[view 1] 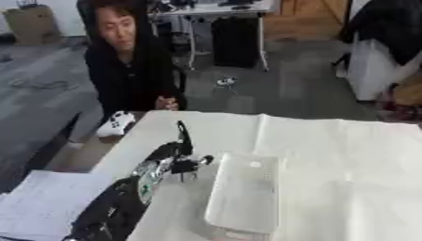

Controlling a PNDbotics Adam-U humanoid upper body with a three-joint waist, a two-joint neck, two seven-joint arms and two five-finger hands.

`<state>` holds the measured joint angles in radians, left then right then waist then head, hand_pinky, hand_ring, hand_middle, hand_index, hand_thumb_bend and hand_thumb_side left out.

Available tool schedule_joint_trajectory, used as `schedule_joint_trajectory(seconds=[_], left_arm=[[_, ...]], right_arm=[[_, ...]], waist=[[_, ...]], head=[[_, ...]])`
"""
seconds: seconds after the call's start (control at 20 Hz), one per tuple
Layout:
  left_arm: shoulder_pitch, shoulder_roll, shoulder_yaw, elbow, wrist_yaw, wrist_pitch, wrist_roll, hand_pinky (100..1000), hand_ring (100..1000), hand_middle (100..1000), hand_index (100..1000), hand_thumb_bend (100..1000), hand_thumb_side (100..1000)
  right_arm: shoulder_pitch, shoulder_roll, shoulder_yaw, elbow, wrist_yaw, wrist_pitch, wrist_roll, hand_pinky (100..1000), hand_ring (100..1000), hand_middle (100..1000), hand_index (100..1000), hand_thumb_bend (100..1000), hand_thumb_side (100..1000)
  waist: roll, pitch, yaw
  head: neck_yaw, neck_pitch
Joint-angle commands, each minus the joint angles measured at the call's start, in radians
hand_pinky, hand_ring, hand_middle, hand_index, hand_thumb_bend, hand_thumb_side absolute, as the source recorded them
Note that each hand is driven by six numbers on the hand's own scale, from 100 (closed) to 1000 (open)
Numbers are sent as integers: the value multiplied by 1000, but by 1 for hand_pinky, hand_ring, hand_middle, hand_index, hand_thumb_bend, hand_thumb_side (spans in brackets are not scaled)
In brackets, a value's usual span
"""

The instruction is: Pick up objects on the table and place them in the box.

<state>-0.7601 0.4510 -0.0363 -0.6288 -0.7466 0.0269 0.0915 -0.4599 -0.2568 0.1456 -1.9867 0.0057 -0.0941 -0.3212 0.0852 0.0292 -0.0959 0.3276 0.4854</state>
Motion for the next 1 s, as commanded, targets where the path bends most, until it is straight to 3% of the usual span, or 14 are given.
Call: schedule_joint_trajectory(seconds=[0.05, 0.1, 0.15, 0.35, 0.55, 1.0], left_arm=[[-21, 20, 16, -14, 9, 5, 94, 198, 149, 260, 482, 171, 1000], [-20, 19, 16, -13, 13, 3, 128, 242, 186, 305, 526, 168, 1000], [-19, 18, 16, -11, 17, -1, 159, 100, 100, 100, 357, 213, 1000], [-19, 20, 13, -11, 8, -24, 278, 100, 100, 100, 269, 225, 965], [-20, 26, 13, -14, 18, -64, 350, 100, 100, 100, 247, 222, 931], [-30, 64, -14, -79, 74, -117, 364, 100, 100, 100, 243, 217, 922]], right_arm=[[-21, -4, -2, -13, -3, -2, 2, 375, 386, 478, 916, 424, 1000], [-22, -4, -2, -13, -3, -2, 2, 375, 386, 478, 916, 424, 1000], [-22, -4, -2, -13, -3, -2, 2, 375, 386, 478, 915, 425, 1000], [-21, -5, -2, -13, -3, -1, 3, 375, 386, 478, 915, 426, 1000], [-20, -7, -1, -13, -3, -1, 4, 375, 386, 478, 915, 425, 1000], [-12, -13, -1, -13, -2, 2, 4, 374, 385, 478, 915, 426, 1000]], waist=[[-3, -9, 1], [-4, -9, 1], [-4, -9, 1], [-4, -9, 2], [-4, -10, 5], [0, -17, 13]], head=[[12, -20], [12, -22], [11, -24], [12, -28], [12, -24], [-5, -13]])
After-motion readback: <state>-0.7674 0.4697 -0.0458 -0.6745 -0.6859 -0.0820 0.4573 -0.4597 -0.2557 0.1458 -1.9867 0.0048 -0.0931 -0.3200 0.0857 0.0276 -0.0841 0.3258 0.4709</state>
